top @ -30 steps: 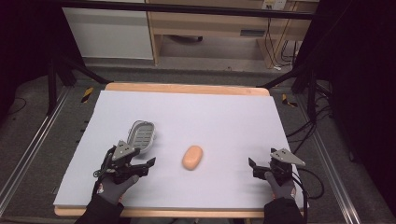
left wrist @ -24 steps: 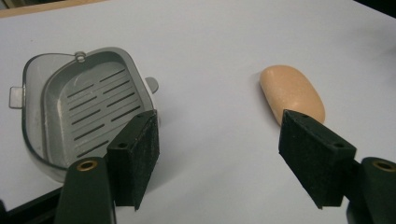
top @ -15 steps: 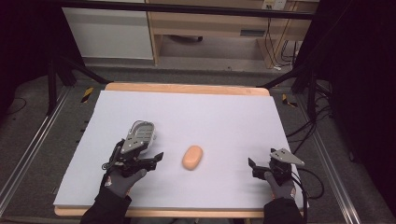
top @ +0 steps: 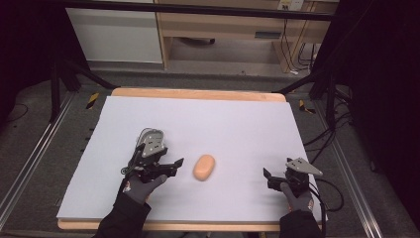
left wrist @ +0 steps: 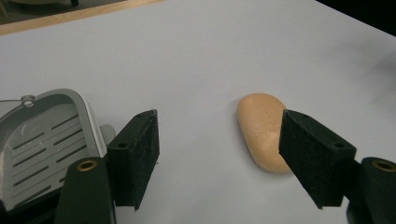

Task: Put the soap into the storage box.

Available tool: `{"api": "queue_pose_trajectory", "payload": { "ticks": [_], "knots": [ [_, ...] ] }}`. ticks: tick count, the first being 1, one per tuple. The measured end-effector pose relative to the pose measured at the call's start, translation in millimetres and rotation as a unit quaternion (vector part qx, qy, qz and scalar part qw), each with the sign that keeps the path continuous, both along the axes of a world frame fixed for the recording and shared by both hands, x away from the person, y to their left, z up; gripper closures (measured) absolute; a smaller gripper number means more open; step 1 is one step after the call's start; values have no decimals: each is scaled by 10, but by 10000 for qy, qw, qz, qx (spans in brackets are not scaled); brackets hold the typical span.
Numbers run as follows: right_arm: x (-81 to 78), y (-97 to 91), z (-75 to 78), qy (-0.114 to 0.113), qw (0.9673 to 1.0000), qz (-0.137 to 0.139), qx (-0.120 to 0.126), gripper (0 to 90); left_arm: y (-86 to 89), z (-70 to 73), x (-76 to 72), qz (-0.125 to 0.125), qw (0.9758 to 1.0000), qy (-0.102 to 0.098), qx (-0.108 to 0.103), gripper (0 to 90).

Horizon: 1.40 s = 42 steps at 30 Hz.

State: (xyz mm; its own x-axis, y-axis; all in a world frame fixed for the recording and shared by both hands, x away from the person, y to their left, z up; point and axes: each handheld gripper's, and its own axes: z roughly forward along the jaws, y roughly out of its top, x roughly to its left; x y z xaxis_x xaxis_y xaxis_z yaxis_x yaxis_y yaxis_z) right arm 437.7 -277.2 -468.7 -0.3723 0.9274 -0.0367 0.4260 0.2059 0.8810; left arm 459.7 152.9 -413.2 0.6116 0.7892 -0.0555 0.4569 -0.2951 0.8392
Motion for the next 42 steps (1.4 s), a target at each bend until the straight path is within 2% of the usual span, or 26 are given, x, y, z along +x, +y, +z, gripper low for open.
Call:
{"api": "queue_pose_trajectory", "payload": {
  "ticks": [6,16,23,30,36,42],
  "knots": [
    [-1,-3,1,7,10000,-23,11,42,-135,-6,54,-44,10000,9,82,285],
    [0,5,-4,45,10000,-20,31,42,-306,-70,139,-146,9996,159,207,292],
    [3,14,-10,52,10000,-25,-15,42,-403,-97,176,-140,9995,211,186,295],
    [5,18,-13,57,10000,-7,-15,42,-548,-145,209,-276,9986,298,333,295],
    [6,21,-14,70,10000,2,2,42,-637,-160,226,-283,9984,301,373,295],
    [7,25,-14,78,10000,15,12,42,-713,-198,241,-323,9974,364,529,294]
  ]
}}
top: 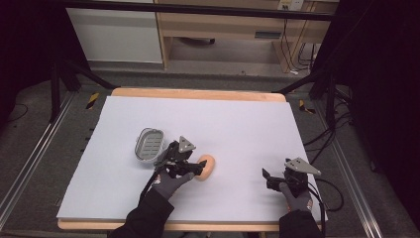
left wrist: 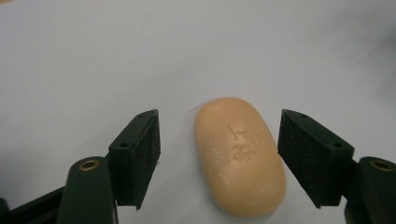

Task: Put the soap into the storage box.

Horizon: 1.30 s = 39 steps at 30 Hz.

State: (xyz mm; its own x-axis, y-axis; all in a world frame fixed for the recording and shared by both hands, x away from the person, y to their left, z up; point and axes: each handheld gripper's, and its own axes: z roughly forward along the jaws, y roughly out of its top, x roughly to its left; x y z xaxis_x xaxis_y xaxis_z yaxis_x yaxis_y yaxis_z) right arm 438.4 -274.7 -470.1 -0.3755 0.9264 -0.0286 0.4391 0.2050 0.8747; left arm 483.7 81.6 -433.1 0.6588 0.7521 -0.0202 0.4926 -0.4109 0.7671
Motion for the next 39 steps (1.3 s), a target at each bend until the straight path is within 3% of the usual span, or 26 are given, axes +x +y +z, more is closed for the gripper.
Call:
{"api": "queue_pose_trajectory", "payload": {
  "ticks": [16,39],
  "knots": [
    [5,21,5,13,10000,29,9,42,-208,-134,59,-109,9996,189,186,278],
    [17,30,-6,34,10000,64,-27,41,-330,-323,129,-147,9979,467,427,249]
  ]
}}
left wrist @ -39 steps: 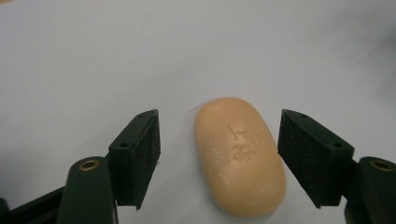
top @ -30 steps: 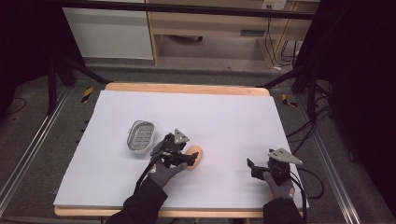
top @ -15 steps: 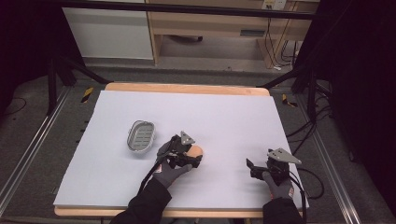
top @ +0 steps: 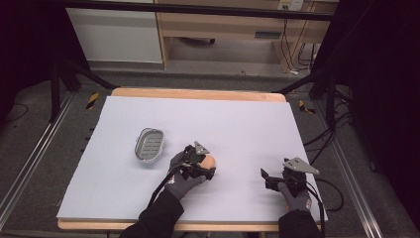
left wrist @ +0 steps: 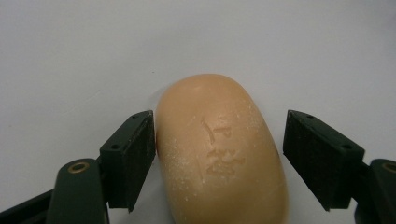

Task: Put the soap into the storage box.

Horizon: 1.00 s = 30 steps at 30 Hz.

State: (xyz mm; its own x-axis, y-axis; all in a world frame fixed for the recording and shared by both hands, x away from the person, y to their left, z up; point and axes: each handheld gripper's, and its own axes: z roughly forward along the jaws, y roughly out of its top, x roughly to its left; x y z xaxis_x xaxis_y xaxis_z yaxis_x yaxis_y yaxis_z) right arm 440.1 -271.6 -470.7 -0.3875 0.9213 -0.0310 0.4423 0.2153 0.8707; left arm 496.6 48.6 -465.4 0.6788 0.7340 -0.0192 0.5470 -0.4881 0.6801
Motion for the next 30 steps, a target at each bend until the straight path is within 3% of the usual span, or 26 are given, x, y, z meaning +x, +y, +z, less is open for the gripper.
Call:
{"api": "queue_pose_trajectory", "payload": {
  "ticks": [9,22,30],
  "knots": [
    [4,7,-6,38,10000,12,10,41,-9,-67,27,38,9999,118,44,245],
    [8,6,-11,36,10000,5,-2,41,-28,-92,31,62,9998,126,116,248],
    [10,7,-12,37,10000,4,-11,41,-62,-81,21,153,9995,102,276,279]
  ]
}}
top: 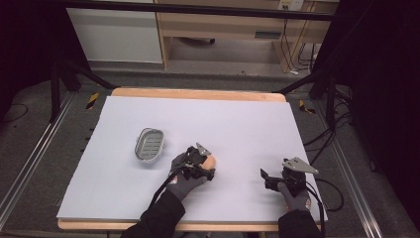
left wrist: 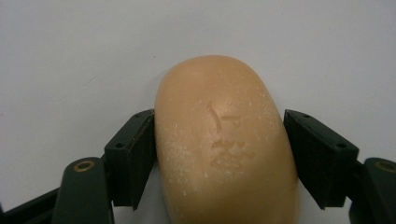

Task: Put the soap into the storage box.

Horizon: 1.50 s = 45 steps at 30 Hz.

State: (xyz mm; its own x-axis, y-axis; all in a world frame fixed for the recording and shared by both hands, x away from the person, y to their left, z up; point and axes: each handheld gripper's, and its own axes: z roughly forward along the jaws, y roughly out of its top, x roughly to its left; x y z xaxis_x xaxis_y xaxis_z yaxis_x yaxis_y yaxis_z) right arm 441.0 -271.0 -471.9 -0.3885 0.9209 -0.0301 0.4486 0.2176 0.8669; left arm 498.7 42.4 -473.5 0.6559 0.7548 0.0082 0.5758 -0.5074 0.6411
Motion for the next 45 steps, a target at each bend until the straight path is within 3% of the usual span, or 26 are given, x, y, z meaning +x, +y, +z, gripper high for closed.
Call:
{"api": "queue_pose_trajectory", "payload": {
  "ticks": [11,18,31,45],
  "knots": [
    [0,-3,2,-3,10000,8,3,41,2,18,9,-7,10000,56,40,304],
    [-2,-7,4,-14,10000,11,3,41,41,60,-13,-38,10000,30,-76,308],
    [-4,-9,7,-31,10000,-4,6,41,246,321,-153,-227,9993,-142,-250,313],
    [-5,-12,7,-24,10000,-3,7,41,479,384,-274,-291,9992,-160,-203,315]
  ]
}}
